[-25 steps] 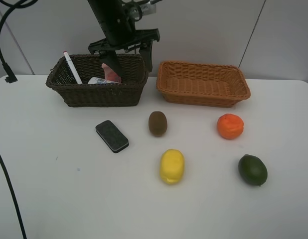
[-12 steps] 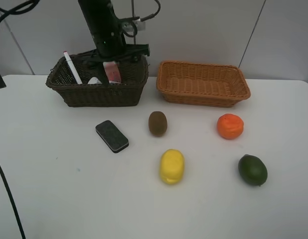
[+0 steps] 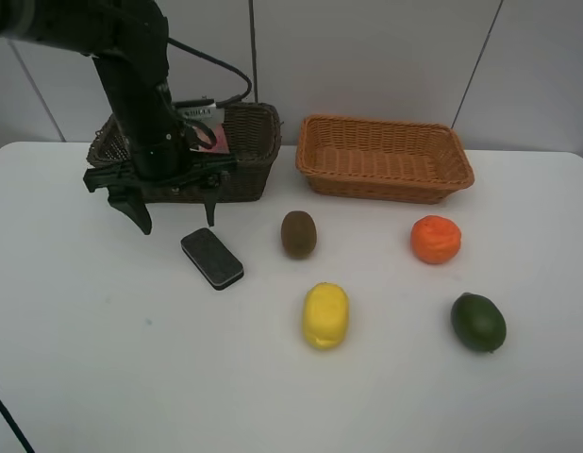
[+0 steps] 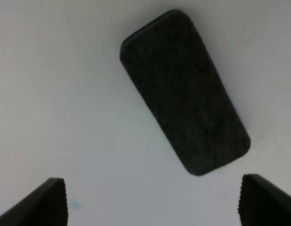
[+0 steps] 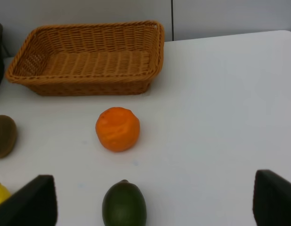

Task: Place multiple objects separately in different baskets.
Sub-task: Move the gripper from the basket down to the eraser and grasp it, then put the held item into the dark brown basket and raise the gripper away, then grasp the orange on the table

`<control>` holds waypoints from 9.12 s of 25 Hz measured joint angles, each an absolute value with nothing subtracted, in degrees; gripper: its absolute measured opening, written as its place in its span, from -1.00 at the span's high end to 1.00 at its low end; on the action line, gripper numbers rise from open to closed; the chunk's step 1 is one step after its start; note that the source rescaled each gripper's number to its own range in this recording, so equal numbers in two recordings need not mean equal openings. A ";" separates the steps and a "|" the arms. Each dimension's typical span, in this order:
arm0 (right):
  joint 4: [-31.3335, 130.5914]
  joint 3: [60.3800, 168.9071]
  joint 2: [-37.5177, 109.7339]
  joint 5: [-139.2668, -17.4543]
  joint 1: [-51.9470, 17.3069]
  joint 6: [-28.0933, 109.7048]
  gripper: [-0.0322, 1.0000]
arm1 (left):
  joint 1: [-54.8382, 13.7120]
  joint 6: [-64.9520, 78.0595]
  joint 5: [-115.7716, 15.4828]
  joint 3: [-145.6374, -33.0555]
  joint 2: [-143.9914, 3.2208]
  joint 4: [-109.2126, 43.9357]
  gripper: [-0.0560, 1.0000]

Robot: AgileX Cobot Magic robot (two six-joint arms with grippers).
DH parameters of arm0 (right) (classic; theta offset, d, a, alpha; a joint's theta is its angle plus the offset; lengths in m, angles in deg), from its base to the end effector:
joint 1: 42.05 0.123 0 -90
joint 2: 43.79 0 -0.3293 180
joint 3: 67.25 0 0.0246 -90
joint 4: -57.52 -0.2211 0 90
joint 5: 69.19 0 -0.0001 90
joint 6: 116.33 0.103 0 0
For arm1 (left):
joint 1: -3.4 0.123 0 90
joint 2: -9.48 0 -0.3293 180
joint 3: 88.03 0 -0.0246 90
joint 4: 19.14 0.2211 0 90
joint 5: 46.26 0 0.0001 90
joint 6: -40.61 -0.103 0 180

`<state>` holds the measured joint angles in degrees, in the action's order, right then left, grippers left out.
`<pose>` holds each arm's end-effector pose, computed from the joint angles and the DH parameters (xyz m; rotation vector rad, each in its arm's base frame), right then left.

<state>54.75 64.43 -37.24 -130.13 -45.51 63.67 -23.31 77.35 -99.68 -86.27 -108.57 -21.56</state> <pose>-0.0675 0.0084 0.2631 0.0579 2.0196 0.0193 0.3298 -0.1699 0.2228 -0.3024 3.0415 -0.1411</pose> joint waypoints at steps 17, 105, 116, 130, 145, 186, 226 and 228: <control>54.75 64.43 -37.24 -130.13 -45.51 63.67 -0.91 | -29.76 106.44 -73.90 -76.65 -110.94 -13.39 -0.90; 54.75 64.43 -37.24 -130.13 -45.51 63.67 -0.91 | -13.68 62.10 -49.87 -86.72 -112.67 2.17 -0.28; 54.75 64.43 -37.24 -130.13 -45.51 63.67 -0.91 | -13.84 62.42 -54.63 -88.59 -112.67 1.98 -0.92; 54.75 64.43 -37.24 -130.13 -45.51 63.67 -0.91 | -14.79 59.61 -79.37 -100.79 -112.67 -0.25 -0.92; 54.75 64.43 -37.24 -130.13 -45.51 63.67 -0.91 | -3.18 54.13 -110.65 -111.95 -112.67 -13.08 -0.92; 54.75 64.43 -37.24 -130.13 -45.51 63.67 -0.91 | -3.39 43.47 -113.56 -41.41 -14.65 -21.80 -0.92; 54.48 64.43 -37.24 -130.13 -45.44 63.67 -0.91 | -3.39 41.69 -107.64 -38.78 3.15 -20.00 -0.92; 54.48 64.43 -37.24 -130.13 -45.44 63.67 -0.91 | -3.39 41.69 -107.64 -38.78 3.15 -20.00 -0.92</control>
<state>54.48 64.43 -37.24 -130.13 -45.44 63.67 -3.39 41.69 -107.64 -38.78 3.15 -20.00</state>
